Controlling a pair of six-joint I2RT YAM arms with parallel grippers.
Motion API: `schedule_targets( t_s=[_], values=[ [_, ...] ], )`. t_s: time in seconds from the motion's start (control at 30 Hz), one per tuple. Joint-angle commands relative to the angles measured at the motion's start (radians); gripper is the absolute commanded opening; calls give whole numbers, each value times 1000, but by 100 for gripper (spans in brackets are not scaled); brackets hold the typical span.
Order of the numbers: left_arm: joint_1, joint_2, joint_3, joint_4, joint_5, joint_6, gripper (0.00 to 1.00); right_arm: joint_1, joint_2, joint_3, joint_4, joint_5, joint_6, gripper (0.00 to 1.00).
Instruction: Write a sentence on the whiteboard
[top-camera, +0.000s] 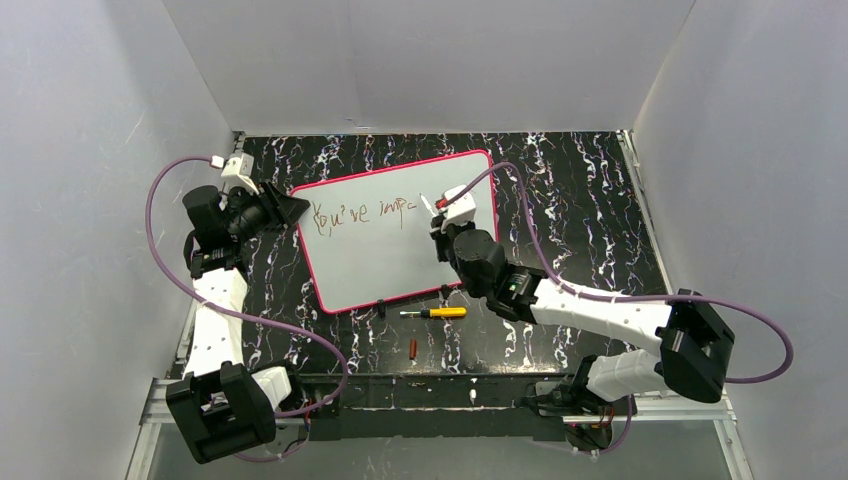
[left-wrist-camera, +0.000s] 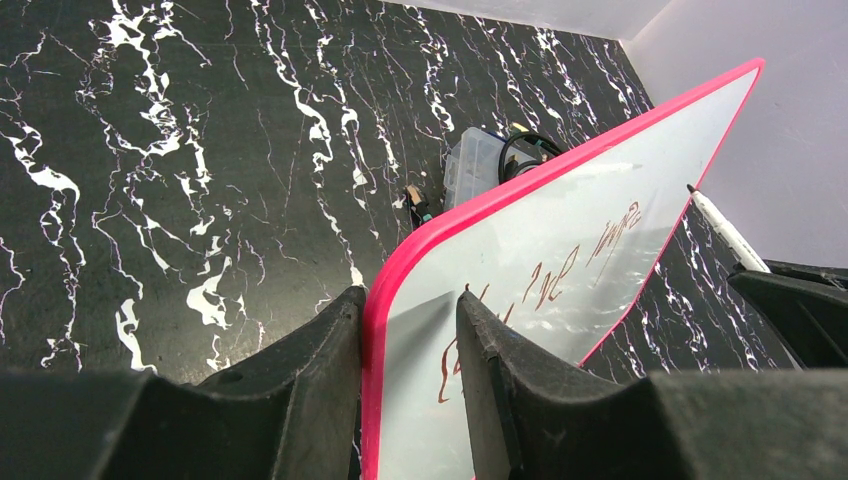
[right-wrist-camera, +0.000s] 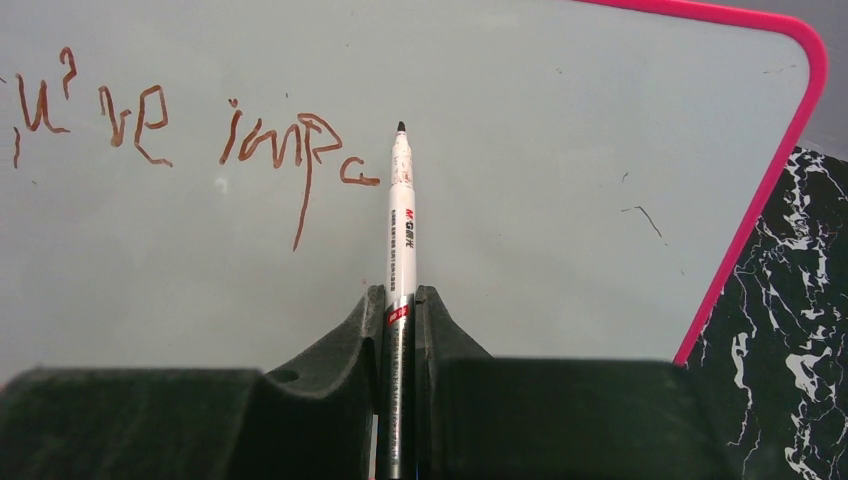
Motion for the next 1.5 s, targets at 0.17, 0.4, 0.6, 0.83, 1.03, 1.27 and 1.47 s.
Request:
schedule_targets(
  t_s=[0.17,0.4,0.6,0.83,1.03,1.27,1.47],
  values=[
    [-5,-29,-3,7,41,5,36,-2,43,29,38,-12,-30,1],
    [-6,-30,-2,7,41,6,36,-6,75,46,24,10,-20,1],
    [-5,-31,-2,7,40,6,36,-6,61,24,-8,51,19,1],
    [-6,-30,0,7,41,6,36,-6,42,-9,-41,47,57,1],
    [-5,-31,1,7,41,6,36,-2,35,-28,-56,13,81,1],
    [-6,-31,1,8,41,5,36,8,32,-30,-70,5,80,1],
    [-6,-29,1,8,41,5,36,11,36,-21,-63,22,69,1]
  ],
)
